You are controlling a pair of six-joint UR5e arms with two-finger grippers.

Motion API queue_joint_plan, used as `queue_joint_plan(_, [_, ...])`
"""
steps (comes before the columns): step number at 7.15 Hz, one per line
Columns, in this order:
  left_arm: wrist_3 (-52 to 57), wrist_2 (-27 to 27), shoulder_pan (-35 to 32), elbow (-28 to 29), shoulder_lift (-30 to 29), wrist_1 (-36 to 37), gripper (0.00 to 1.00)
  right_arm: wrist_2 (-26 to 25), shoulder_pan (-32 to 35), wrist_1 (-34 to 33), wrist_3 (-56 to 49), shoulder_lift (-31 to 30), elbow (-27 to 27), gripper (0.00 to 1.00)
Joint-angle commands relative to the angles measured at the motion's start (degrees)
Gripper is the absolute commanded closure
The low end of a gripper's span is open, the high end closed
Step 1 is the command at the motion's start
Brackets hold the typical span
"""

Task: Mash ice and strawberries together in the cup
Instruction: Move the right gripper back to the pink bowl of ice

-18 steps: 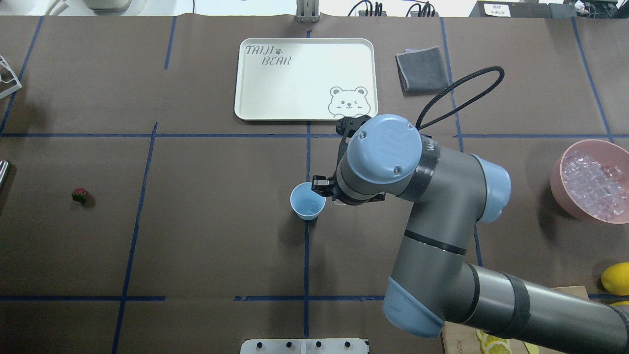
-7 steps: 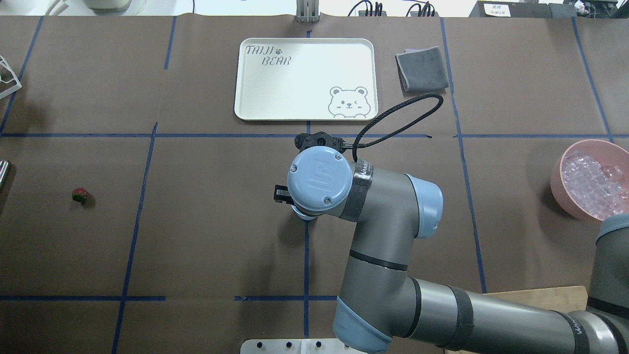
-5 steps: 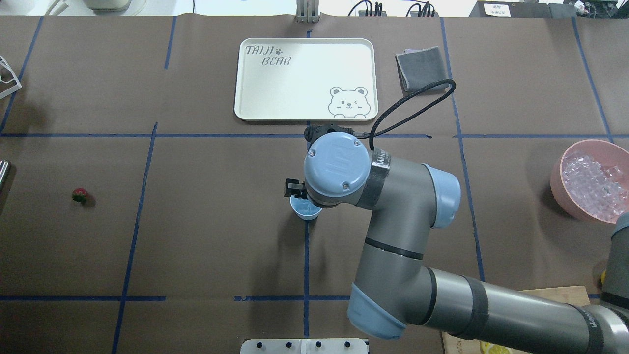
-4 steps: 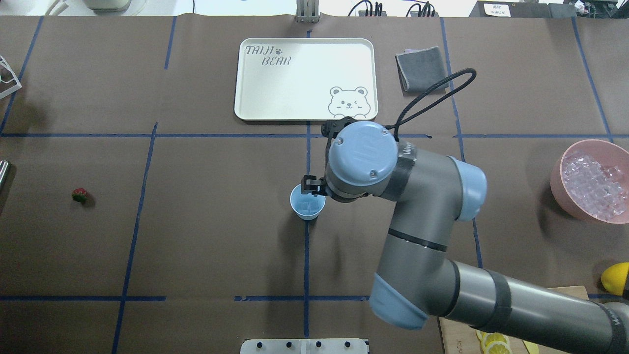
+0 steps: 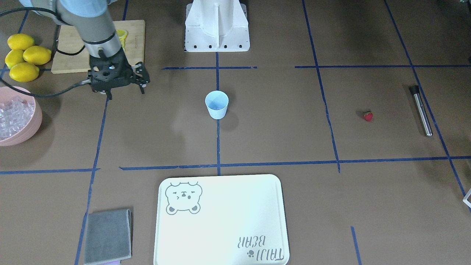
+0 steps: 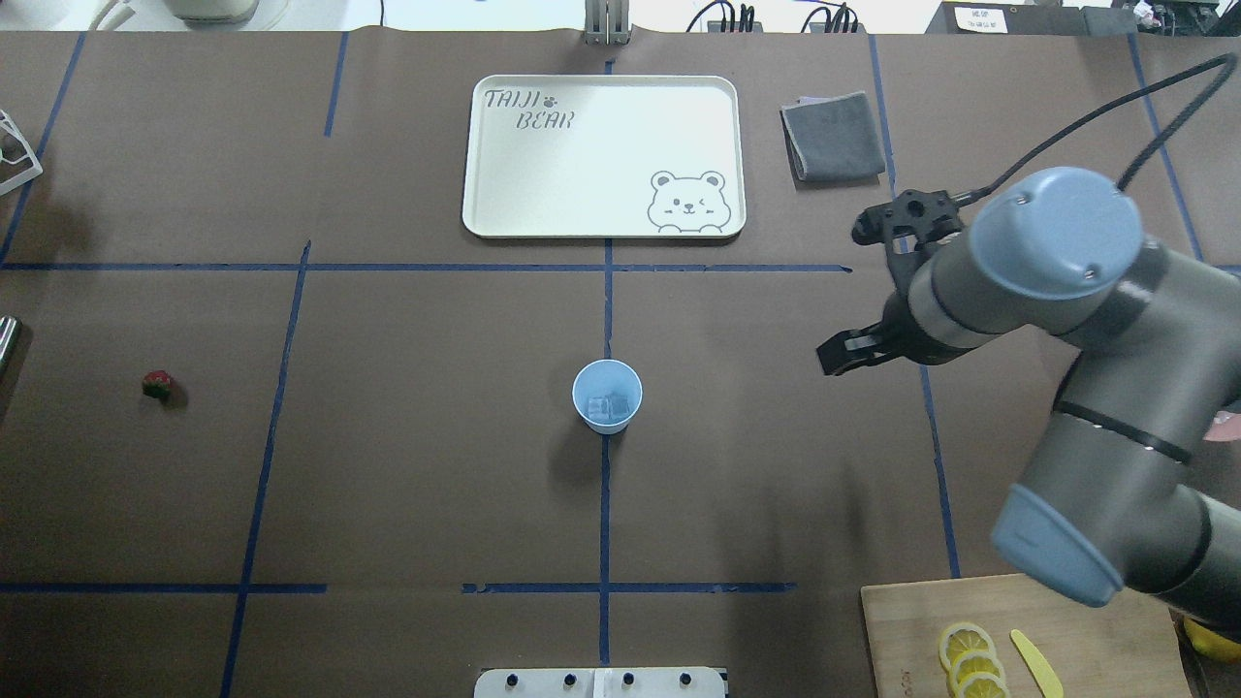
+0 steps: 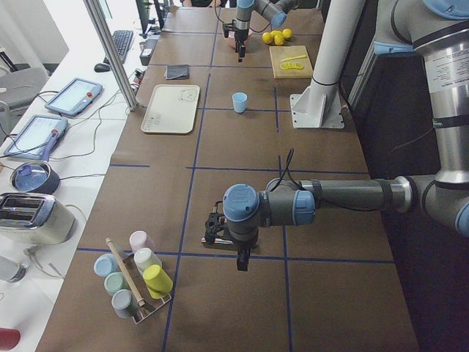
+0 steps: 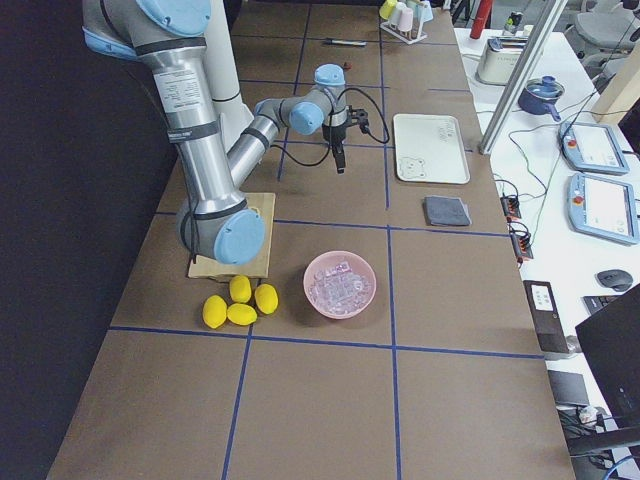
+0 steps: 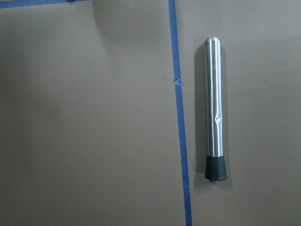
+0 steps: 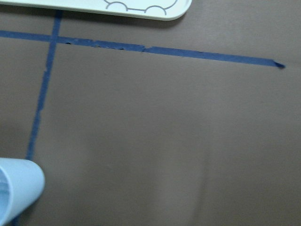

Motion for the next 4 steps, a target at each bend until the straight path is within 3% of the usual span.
queue_joint_plan(1, [0.0, 0.0, 0.0, 0.07, 0.0, 0.0, 0.0, 6.89, 8.68, 12.69, -11.76, -14.77, 0.89, 0.0])
queue_joint_plan(2, [0.0, 0.0, 0.0, 0.16, 0.0, 0.0, 0.0, 9.7, 12.11, 17.21, -16.24, -19.19, -0.24, 0.0])
queue_joint_plan(4, [0.0, 0.0, 0.0, -0.02, 0.0, 0.0, 0.0, 11.74, 18.27, 17.87, -28.86, -23.78, -3.05, 0.01])
